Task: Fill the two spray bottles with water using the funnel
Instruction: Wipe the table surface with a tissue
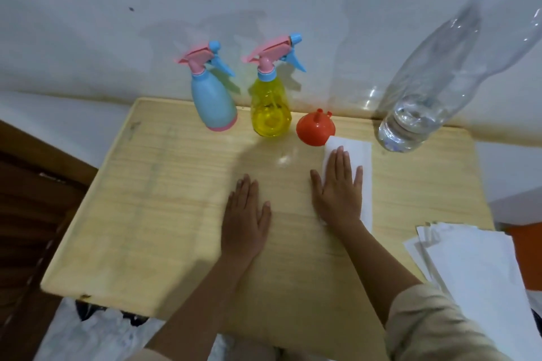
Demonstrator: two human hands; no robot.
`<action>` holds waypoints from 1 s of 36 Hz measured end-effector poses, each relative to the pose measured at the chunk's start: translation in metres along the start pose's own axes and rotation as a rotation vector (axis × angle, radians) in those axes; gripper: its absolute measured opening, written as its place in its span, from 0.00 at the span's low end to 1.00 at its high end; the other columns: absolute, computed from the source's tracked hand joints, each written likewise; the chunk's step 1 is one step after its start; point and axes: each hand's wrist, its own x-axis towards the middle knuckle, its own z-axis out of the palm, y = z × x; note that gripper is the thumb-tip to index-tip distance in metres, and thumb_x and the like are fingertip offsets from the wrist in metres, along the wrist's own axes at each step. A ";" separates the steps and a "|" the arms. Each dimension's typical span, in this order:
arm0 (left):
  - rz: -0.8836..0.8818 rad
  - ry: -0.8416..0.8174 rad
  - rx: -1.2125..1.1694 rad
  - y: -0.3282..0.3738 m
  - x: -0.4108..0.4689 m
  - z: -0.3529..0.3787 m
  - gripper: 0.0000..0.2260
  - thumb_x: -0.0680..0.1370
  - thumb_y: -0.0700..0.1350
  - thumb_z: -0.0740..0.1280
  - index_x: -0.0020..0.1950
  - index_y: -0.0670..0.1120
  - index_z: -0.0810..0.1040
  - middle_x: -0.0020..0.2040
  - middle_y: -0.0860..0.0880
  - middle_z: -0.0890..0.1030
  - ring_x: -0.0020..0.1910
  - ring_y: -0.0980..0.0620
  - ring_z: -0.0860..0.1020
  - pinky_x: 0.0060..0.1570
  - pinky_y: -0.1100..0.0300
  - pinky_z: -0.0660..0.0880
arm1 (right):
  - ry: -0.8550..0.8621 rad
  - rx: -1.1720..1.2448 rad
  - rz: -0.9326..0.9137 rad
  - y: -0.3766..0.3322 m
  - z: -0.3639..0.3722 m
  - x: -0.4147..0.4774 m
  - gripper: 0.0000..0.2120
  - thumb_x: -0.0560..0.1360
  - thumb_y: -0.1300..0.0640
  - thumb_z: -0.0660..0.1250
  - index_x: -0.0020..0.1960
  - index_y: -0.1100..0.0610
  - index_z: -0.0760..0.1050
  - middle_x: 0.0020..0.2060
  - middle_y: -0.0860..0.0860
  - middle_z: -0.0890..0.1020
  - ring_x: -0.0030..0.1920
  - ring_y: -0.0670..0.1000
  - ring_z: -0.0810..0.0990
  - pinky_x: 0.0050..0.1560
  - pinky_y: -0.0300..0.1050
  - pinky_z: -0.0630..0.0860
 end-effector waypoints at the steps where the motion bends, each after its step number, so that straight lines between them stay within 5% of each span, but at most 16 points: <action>1: -0.001 0.002 0.001 0.000 0.000 0.000 0.25 0.77 0.52 0.56 0.69 0.39 0.70 0.72 0.41 0.69 0.71 0.45 0.67 0.69 0.52 0.61 | -0.008 -0.005 -0.008 -0.003 0.002 0.001 0.38 0.74 0.37 0.33 0.76 0.60 0.42 0.77 0.53 0.46 0.77 0.49 0.43 0.74 0.52 0.36; 7: 0.003 -0.017 -0.011 -0.002 -0.001 -0.001 0.25 0.78 0.53 0.55 0.71 0.40 0.69 0.73 0.42 0.67 0.73 0.46 0.65 0.71 0.57 0.56 | -0.018 0.009 -0.057 -0.026 0.008 -0.004 0.37 0.74 0.38 0.33 0.76 0.60 0.43 0.77 0.53 0.46 0.77 0.49 0.42 0.72 0.49 0.32; 13: 0.019 -0.047 -0.016 -0.006 -0.006 -0.004 0.25 0.79 0.53 0.54 0.71 0.40 0.68 0.73 0.43 0.66 0.73 0.48 0.63 0.71 0.53 0.61 | -0.060 0.202 -0.127 -0.027 -0.003 -0.002 0.33 0.76 0.42 0.41 0.76 0.59 0.46 0.77 0.53 0.49 0.77 0.49 0.46 0.75 0.47 0.42; 18: 0.021 -0.035 -0.030 -0.020 -0.028 -0.012 0.24 0.78 0.50 0.57 0.71 0.38 0.68 0.73 0.41 0.67 0.73 0.48 0.63 0.71 0.53 0.60 | 0.047 0.042 -0.065 -0.002 -0.003 -0.006 0.36 0.75 0.40 0.37 0.76 0.61 0.51 0.76 0.56 0.55 0.76 0.53 0.53 0.74 0.56 0.47; 23: -0.007 -0.025 -0.028 -0.040 -0.050 -0.027 0.25 0.79 0.49 0.57 0.73 0.39 0.63 0.74 0.42 0.64 0.74 0.48 0.58 0.72 0.54 0.55 | 0.009 -0.023 -0.074 -0.016 0.006 -0.017 0.35 0.76 0.40 0.36 0.76 0.59 0.48 0.77 0.55 0.53 0.77 0.51 0.50 0.74 0.54 0.40; 30: -0.155 -0.008 0.004 -0.083 -0.069 -0.059 0.27 0.80 0.53 0.52 0.77 0.44 0.55 0.77 0.49 0.54 0.76 0.55 0.49 0.74 0.63 0.41 | 0.009 0.000 -0.076 -0.060 0.026 -0.032 0.35 0.76 0.41 0.35 0.76 0.60 0.49 0.76 0.56 0.53 0.77 0.52 0.50 0.74 0.49 0.39; 36: -0.329 0.055 0.032 -0.128 -0.080 -0.085 0.30 0.79 0.57 0.46 0.77 0.42 0.56 0.78 0.46 0.54 0.76 0.55 0.48 0.74 0.59 0.41 | -0.002 0.005 -0.095 -0.104 0.041 -0.036 0.36 0.75 0.41 0.34 0.77 0.60 0.46 0.77 0.55 0.50 0.77 0.50 0.47 0.73 0.48 0.38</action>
